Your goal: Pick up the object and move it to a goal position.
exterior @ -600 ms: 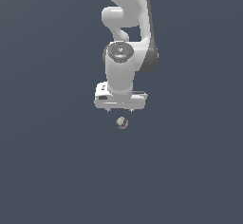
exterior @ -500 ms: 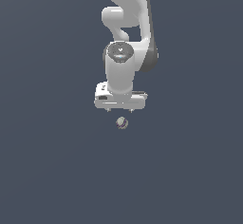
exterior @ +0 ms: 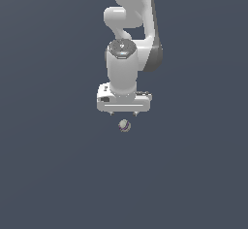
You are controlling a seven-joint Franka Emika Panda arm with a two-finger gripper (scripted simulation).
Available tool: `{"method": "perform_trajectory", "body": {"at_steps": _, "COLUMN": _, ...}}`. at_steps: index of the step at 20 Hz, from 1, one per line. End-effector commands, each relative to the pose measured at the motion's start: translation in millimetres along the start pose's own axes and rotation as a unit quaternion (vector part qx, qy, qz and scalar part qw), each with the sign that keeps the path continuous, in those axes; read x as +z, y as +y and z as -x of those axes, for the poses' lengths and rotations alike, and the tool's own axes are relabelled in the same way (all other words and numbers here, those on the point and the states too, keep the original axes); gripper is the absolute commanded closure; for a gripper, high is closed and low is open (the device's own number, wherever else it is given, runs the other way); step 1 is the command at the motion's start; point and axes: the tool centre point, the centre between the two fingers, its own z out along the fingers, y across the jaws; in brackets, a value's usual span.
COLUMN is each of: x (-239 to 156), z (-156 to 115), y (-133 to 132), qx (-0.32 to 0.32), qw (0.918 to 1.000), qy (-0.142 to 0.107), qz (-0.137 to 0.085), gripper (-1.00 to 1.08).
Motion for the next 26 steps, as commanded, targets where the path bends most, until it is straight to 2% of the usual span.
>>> {"method": "perform_trajectory", "body": {"at_steps": 1, "x": 0, "z": 0, "y": 0, "qx": 0.0, "qw": 1.0, "qy": 0.0, "qz": -0.001, "gripper": -0.92}}
{"method": "perform_trajectory", "body": {"at_steps": 8, "x": 3, "z": 0, "y": 0, "qx": -0.017, "qw": 0.9998, "qy": 0.0, "qz": 0.0, "gripper": -0.92}}
{"method": "perform_trajectory", "body": {"at_steps": 16, "x": 13, "z": 2, "y": 1, "qx": -0.079, "qw": 0.9969, "qy": -0.001, "qz": 0.003, "gripper": -0.92}}
{"method": "perform_trajectory", "body": {"at_steps": 21, "x": 24, "z": 3, "y": 1, "qx": -0.14, "qw": 0.9902, "qy": -0.002, "qz": 0.005, "gripper": -0.92}}
{"method": "perform_trajectory", "body": {"at_steps": 26, "x": 35, "z": 5, "y": 1, "qx": -0.211, "qw": 0.9775, "qy": -0.003, "qz": 0.006, "gripper": -0.92}}
